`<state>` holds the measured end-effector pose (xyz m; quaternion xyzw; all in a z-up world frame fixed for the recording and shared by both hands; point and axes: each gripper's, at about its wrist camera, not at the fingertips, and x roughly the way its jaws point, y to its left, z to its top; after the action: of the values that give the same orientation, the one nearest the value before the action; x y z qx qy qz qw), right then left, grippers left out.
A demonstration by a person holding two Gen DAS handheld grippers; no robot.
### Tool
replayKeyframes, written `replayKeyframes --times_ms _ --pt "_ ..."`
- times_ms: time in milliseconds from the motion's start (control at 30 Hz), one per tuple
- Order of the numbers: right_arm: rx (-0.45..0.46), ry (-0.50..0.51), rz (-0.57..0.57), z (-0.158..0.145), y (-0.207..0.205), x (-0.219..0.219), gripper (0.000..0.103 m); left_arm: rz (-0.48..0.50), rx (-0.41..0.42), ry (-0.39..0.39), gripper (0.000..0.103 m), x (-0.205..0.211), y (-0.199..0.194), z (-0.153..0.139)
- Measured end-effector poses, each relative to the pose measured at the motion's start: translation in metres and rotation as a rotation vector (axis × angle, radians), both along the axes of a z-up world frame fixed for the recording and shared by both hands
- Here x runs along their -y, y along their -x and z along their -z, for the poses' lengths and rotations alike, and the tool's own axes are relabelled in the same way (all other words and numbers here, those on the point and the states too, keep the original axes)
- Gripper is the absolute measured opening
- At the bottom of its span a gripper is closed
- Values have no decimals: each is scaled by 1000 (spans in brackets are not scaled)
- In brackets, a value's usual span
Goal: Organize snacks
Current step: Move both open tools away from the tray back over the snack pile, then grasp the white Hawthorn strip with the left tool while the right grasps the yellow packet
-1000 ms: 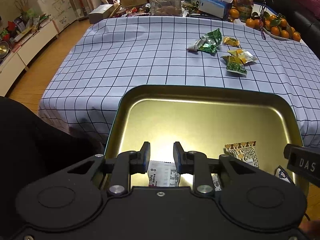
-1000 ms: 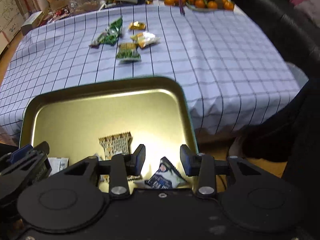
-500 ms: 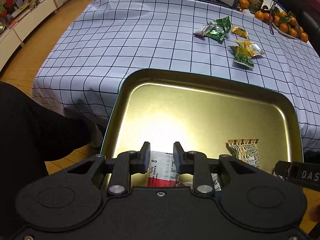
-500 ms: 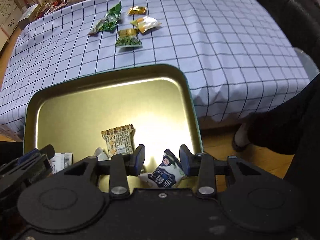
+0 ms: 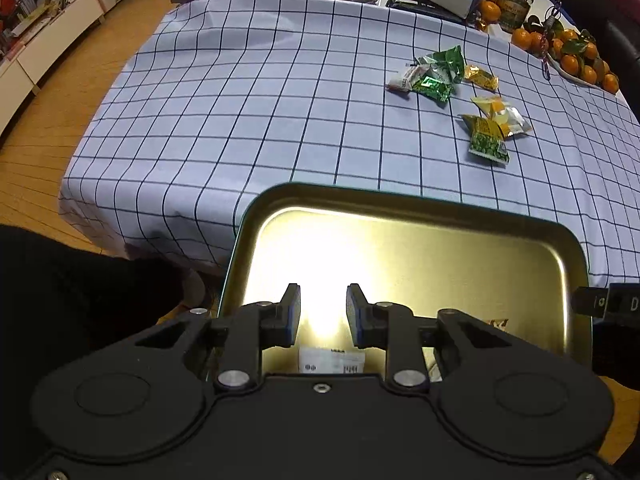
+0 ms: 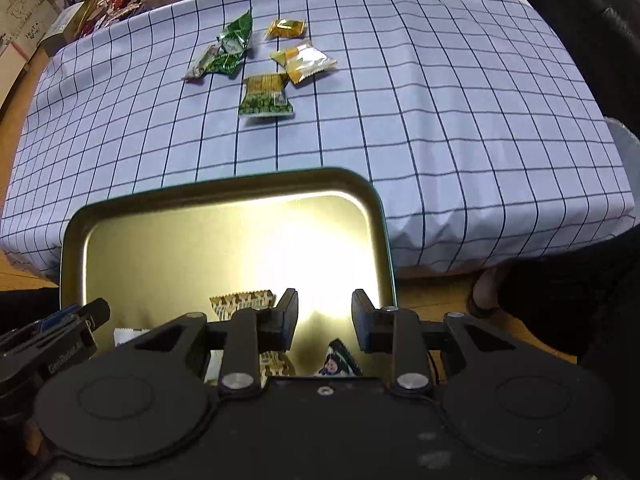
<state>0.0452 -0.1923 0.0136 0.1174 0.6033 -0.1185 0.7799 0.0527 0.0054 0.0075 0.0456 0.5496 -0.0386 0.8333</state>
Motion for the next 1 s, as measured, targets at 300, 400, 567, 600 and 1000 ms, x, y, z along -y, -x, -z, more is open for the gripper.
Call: replayKeyframes --times_ms 300,400,567,600,1000 --pt "36 48 12 -21 -70 29 31 9 -20 10 36 13 -63 -12" --pt "39 42 20 -25 -97 39 32 4 -32 26 36 17 -88 -15" --pt "28 32 29 -26 -137 50 32 4 -39 38 36 26 -131 -18" --pt "24 32 30 -25 -144 52 32 4 -38 35 36 28 -139 -18" --pt "-41 10 51 3 -221 71 33 95 -82 28 36 63 -216 16"
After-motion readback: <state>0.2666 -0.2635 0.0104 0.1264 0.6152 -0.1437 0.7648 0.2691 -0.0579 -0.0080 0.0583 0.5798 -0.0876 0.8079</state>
